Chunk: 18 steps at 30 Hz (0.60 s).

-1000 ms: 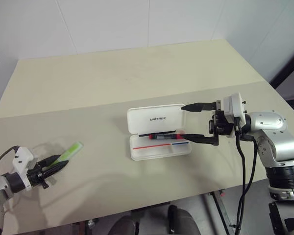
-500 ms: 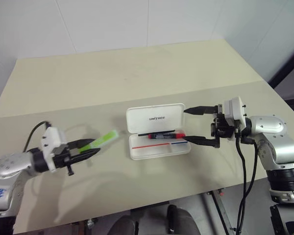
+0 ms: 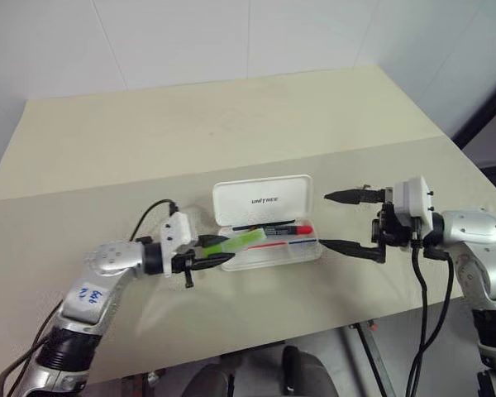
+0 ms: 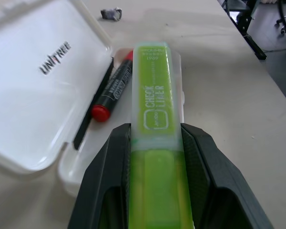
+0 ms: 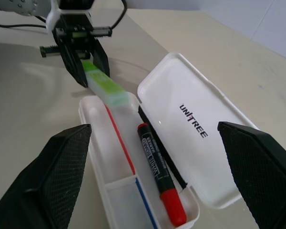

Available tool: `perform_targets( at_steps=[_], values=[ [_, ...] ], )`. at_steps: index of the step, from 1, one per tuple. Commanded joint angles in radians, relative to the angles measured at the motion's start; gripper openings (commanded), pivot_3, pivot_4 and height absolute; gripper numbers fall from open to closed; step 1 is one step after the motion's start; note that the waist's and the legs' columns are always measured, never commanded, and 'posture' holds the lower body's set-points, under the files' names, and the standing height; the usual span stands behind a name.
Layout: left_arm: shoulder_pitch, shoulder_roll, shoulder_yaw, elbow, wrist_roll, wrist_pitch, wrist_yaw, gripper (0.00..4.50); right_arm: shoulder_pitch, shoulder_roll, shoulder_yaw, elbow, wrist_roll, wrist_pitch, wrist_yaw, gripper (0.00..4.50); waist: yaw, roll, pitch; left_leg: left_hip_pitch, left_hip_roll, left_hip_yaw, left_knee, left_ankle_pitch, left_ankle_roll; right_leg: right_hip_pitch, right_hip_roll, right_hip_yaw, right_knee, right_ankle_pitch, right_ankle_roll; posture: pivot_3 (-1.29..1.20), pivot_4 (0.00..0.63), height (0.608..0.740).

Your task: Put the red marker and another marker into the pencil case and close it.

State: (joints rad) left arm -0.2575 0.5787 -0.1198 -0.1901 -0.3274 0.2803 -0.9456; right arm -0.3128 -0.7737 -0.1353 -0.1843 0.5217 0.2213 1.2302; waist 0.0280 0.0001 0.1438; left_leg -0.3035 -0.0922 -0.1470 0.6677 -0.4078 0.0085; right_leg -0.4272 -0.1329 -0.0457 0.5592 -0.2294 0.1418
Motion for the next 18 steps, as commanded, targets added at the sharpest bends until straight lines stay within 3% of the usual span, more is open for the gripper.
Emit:
perform_targets(
  at_steps=[1,18],
  values=[
    [-0.042,-0.031,-0.047,0.014,0.036,-0.037,-0.005,1.11,0.029,-0.024,-0.056,-0.077,0.037,0.02,-0.027,4.5,0.0,0.0,0.0,0.0,0.0,0.0,0.0,0.0,0.0,0.0,0.0,0.0,0.0,0.0,0.0,0.0,0.15,0.74],
    [-0.12,-0.081,-0.104,0.199,0.114,-0.137,-0.048,1.11,0.113,-0.031,-0.112,-0.188,0.063,0.058,-0.118,4.5,0.0,-0.001,-0.001,0.001,0.0,0.001,0.001,0.0,0.0,0.0,0.0,0.0,0.0,0.0,0.001,0.0,0.15,0.74]
  ],
)
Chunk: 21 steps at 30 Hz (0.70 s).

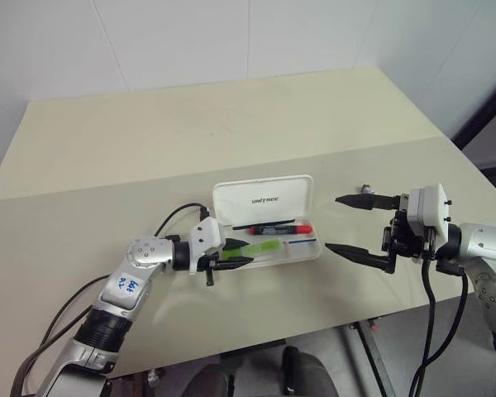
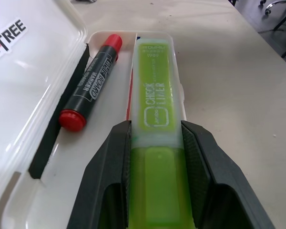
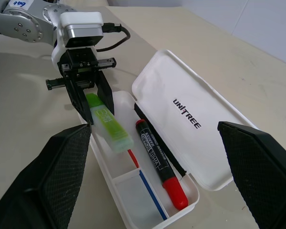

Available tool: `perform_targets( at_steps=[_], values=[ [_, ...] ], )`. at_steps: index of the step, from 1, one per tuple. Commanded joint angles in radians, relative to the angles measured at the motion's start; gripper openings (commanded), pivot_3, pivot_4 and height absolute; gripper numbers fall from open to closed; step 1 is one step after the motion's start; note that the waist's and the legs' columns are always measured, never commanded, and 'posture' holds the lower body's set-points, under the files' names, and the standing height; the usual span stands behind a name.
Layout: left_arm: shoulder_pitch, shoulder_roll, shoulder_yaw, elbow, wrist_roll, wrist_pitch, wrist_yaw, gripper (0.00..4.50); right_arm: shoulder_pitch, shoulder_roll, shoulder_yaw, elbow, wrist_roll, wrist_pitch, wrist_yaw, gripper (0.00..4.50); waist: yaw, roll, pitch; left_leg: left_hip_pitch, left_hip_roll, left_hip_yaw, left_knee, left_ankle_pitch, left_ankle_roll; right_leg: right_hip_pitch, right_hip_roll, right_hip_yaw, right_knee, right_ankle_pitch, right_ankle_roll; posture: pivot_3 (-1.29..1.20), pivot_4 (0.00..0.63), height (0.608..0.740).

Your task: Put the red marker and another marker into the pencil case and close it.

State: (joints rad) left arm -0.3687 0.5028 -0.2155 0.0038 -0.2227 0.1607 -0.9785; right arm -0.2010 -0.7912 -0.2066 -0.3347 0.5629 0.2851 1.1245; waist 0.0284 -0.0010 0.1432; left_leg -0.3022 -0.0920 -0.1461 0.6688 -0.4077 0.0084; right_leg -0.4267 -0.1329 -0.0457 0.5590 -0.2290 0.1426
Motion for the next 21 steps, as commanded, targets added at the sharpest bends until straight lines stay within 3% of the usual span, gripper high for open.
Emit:
perform_targets(
  at_steps=[1,10,16,21],
  values=[
    [-0.008,-0.008,-0.009,0.006,0.008,-0.019,-0.017,1.46,0.002,-0.014,-0.041,-0.038,0.022,-0.006,-0.014,4.5,0.0,0.0,0.0,0.0,0.0,0.0,0.0,0.0,0.0,0.0,0.0,0.0,0.0,0.0,0.0,0.0,0.15,0.74],
    [0.001,-0.036,0.01,-0.019,-0.033,-0.018,-0.043,4.48,-0.011,-0.01,-0.029,-0.025,0.016,-0.015,-0.022,4.5,-0.001,0.0,0.0,0.0,0.0,0.0,0.0,0.0,0.0,0.0,0.0,0.0,0.0,0.0,0.0,0.0,0.15,0.74],
    [0.028,-0.038,0.017,-0.069,-0.065,-0.01,-0.054,4.48,-0.031,0.008,-0.012,-0.004,0.007,-0.019,-0.036,4.5,-0.001,0.0,0.0,0.0,0.0,0.0,0.0,0.0,0.0,0.0,0.0,0.0,0.0,0.0,0.0,0.0,0.15,0.74],
    [0.052,-0.033,0.045,-0.111,-0.102,-0.007,-0.057,4.48,-0.059,0.036,-0.013,0.069,-0.039,0.012,-0.14,4.5,-0.002,0.0,0.0,0.0,0.0,0.0,0.001,0.0,0.0,0.0,0.0,0.0,0.0,0.0,0.0,0.0,0.15,0.74]
  ],
)
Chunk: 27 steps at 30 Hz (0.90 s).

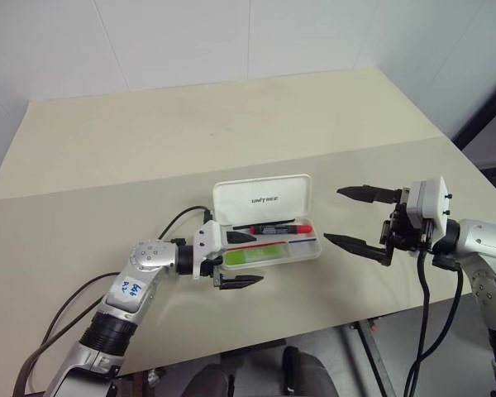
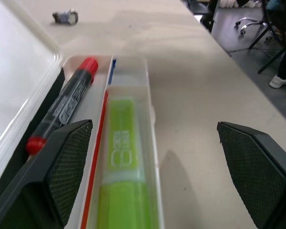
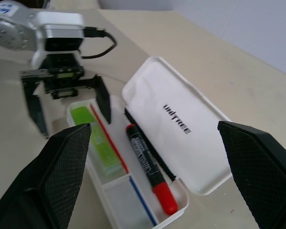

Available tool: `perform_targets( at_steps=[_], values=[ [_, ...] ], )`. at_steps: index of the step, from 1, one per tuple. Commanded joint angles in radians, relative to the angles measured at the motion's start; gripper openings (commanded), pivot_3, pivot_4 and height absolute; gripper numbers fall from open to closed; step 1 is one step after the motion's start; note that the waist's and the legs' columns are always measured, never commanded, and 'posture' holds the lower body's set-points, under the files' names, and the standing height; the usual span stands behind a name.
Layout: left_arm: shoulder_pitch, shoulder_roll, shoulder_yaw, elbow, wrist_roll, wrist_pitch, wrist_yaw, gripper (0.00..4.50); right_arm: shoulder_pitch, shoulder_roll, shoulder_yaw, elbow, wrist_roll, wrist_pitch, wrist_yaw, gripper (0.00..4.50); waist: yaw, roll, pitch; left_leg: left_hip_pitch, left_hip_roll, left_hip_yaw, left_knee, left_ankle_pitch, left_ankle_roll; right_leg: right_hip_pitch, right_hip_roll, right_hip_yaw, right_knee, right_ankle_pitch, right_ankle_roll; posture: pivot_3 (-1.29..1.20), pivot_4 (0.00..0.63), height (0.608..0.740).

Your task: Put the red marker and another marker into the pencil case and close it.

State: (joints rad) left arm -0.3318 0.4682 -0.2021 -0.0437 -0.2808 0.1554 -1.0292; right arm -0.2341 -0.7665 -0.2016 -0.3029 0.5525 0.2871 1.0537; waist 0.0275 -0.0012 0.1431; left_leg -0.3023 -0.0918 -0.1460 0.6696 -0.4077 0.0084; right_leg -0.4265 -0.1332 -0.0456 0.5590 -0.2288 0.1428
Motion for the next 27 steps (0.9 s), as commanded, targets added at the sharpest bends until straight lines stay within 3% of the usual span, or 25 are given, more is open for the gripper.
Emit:
perform_targets(
  at_steps=[1,10,17,27],
  values=[
    [0.019,0.003,0.04,-0.073,-0.052,-0.001,-0.006,4.48,-0.029,0.017,-0.023,0.053,-0.044,0.019,-0.107,4.5,-0.001,0.0,0.0,0.0,0.0,0.0,0.0,0.0,0.0,0.0,0.0,0.0,0.0,0.0,0.0,0.0,0.15,0.74],
    [0.01,0.043,0.188,-0.174,-0.191,0.079,0.015,4.48,-0.138,0.141,-0.061,0.255,-0.174,0.068,-0.482,4.5,-0.003,0.0,0.0,0.0,0.0,0.001,0.001,0.0,0.0,0.0,0.001,0.0,0.001,0.0,-0.001,0.0,0.15,0.74],
    [0.013,0.135,0.292,-0.247,-0.301,0.194,0.0,4.48,-0.199,0.2,-0.078,0.41,-0.188,0.059,-0.563,4.5,-0.008,0.001,0.0,0.001,-0.001,0.001,-0.001,0.0,0.0,-0.001,0.001,0.0,0.001,0.0,-0.001,0.0,0.15,0.74],
    [-0.007,0.213,0.363,-0.268,-0.322,0.223,0.022,4.48,-0.311,0.231,-0.048,0.703,-0.232,-0.043,-0.547,4.5,-0.027,0.001,0.0,0.001,-0.001,0.002,-0.002,0.0,0.0,-0.001,0.001,0.0,0.001,0.0,-0.001,0.0,0.15,0.74]
  ],
)
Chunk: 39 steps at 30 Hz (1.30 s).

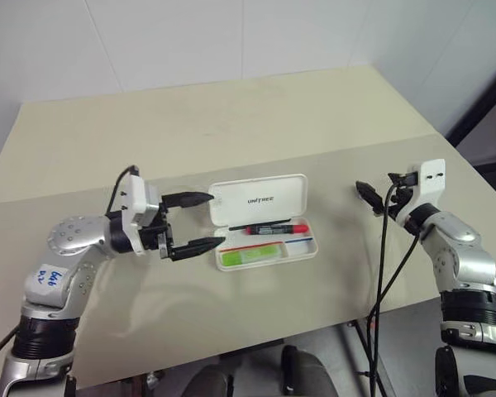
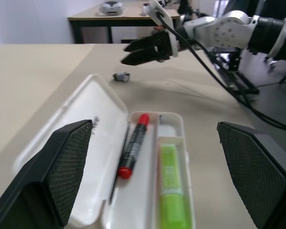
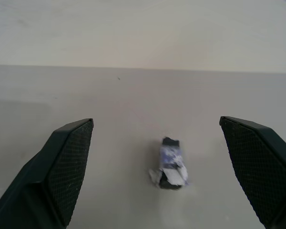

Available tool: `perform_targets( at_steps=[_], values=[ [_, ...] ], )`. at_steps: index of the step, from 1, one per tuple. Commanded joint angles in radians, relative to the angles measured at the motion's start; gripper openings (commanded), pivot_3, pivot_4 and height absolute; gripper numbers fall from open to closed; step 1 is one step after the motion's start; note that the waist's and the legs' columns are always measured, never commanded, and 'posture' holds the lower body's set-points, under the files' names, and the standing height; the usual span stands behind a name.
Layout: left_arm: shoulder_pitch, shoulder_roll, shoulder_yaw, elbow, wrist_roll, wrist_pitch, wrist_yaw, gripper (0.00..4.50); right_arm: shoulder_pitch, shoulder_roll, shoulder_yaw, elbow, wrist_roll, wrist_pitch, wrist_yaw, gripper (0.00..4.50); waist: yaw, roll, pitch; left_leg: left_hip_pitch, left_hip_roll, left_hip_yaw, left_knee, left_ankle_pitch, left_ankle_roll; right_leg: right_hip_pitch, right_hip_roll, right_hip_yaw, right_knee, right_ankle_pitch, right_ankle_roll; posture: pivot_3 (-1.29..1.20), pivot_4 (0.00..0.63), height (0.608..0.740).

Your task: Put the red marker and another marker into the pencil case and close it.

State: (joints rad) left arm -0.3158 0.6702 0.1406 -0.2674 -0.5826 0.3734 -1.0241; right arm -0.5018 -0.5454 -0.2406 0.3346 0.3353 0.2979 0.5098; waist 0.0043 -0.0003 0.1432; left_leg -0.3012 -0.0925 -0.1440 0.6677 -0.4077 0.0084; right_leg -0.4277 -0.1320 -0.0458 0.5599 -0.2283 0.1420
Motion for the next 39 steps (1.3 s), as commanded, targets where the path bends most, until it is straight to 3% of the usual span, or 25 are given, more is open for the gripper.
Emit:
perform_targets(
  at_steps=[1,13,24,25,30,39],
  values=[
    [-0.025,0.01,0.02,-0.049,-0.021,0.008,0.022,4.48,-0.058,0.017,-0.011,0.096,-0.019,-0.07,-0.006,4.5,-0.008,0.0,0.0,0.0,0.0,0.0,0.0,0.0,0.0,0.0,0.0,0.0,0.0,0.0,0.0,0.0,0.15,0.74],
    [-0.039,0.005,0.01,-0.083,-0.018,0.029,0.062,4.48,-0.214,0.096,0.017,0.461,-0.089,-0.256,0.014,4.5,-0.036,0.0,0.0,0.001,0.001,0.001,0.0,0.0,0.0,0.0,0.0,0.0,0.0,0.001,-0.001,0.0,0.15,0.74],
    [-0.027,0.008,0.013,-0.106,-0.019,0.037,0.079,4.5,-0.243,0.082,0.034,0.62,-0.153,-0.386,0.018,0.53,-0.034,0.0,0.0,0.001,0.001,0.001,0.0,0.0,0.0,0.0,0.0,0.0,0.0,0.001,-0.002,0.0,0.15,0.74],
    [-0.026,0.007,0.01,-0.106,-0.016,0.035,0.079,4.5,-0.24,0.081,0.033,0.617,-0.151,-0.387,0.02,0.39,-0.034,0.0,0.0,0.001,0.001,0.001,0.001,0.0,0.0,0.0,0.0,0.0,0.0,0.002,-0.002,0.0,0.15,0.74],
    [-0.022,-0.002,-0.004,-0.102,-0.008,0.028,0.076,4.5,-0.222,0.071,0.019,0.57,-0.12,-0.379,0.081,0.39,-0.034,0.0,0.0,0.001,0.001,0.001,0.001,0.0,0.0,0.0,0.0,0.0,0.0,0.003,-0.003,0.0,0.15,0.74],
    [0.041,-0.012,-0.029,-0.109,0.007,-0.008,0.061,4.5,-0.08,-0.085,0.028,0.225,-0.01,-0.33,0.482,0.39,-0.03,0.002,0.001,0.001,0.001,0.0,0.0,0.0,0.0,-0.001,-0.001,0.0,0.0,0.003,-0.003,0.0,0.15,0.74]
  ],
)
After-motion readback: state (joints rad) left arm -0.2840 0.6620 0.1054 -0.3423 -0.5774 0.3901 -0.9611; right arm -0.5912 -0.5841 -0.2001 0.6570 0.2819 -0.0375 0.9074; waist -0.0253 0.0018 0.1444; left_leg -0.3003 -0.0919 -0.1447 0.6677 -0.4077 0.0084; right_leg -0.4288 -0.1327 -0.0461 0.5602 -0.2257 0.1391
